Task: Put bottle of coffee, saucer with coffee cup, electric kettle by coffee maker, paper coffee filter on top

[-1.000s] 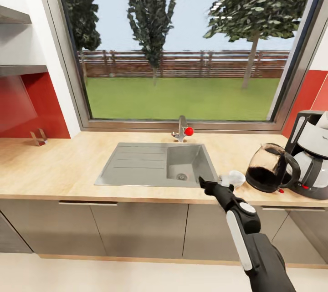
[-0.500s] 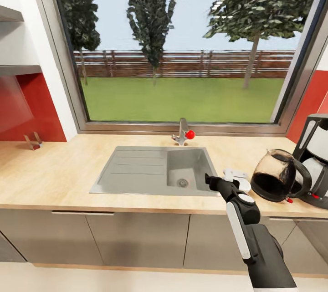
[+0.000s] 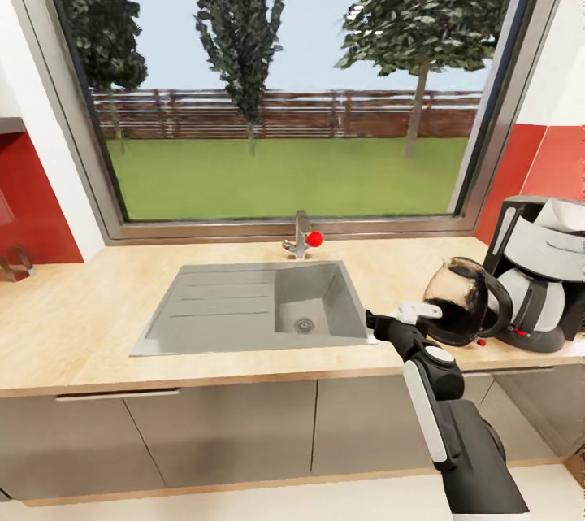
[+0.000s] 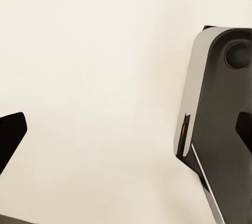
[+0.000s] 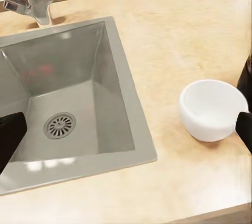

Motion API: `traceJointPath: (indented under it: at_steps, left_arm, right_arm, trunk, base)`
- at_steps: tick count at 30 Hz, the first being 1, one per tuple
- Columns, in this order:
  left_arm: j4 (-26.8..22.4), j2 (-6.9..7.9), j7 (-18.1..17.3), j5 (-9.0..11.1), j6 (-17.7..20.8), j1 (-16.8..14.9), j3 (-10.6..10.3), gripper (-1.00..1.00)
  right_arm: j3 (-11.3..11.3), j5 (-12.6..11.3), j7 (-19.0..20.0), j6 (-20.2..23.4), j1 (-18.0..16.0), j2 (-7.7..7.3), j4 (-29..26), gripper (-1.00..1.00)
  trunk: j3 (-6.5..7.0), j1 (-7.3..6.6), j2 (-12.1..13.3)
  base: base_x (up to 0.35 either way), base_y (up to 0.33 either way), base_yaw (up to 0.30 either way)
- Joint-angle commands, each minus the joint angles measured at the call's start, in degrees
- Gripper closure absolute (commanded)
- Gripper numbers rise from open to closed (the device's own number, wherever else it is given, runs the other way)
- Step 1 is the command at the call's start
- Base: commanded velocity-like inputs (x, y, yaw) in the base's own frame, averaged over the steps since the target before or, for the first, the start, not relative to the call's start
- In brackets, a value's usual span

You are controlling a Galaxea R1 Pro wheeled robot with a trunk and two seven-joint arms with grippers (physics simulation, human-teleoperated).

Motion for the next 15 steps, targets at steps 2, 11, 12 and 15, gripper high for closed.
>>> traceJointPath:
  at_steps: [2, 11, 12, 15]
  left_arm:
    - [0.0, 0.00, 0.2, 0.2, -0.1, 0.0, -0.4, -1.00]
    - [0.0, 0.00, 0.2, 0.2, -0.2, 0.0, -0.4, -1.00]
    - [0.0, 0.00, 0.2, 0.2, -0.2, 0.0, -0.4, -1.00]
    - [0.0, 0.00, 0.2, 0.1, -0.2, 0.0, -0.4, -1.00]
  right_arm:
    - [0.1, -0.6, -0.5, 0.2, 0.0, -0.02, -0.1, -1.00]
    - [0.1, -0.5, -0.5, 0.3, 0.0, -0.09, 0.2, -1.00]
    - [0.1, -0.5, -0.5, 0.3, 0.0, -0.12, 0.2, -1.00]
    - [-0.2, -0.5, -0.5, 2.2, 0.0, -0.19, 0.2, -1.00]
  trunk:
    - [-0.11, 0.03, -0.1]
    - [-0.11, 0.03, -0.1]
    - [-0.11, 0.03, -0.1]
    - [-0.11, 0.03, -0.1]
  base:
    - [0.000, 0.000, -0.053]
    - [0.138, 0.000, -0.007]
    - [0.102, 0.000, 0.000]
    - [0.036, 0.000, 0.000]
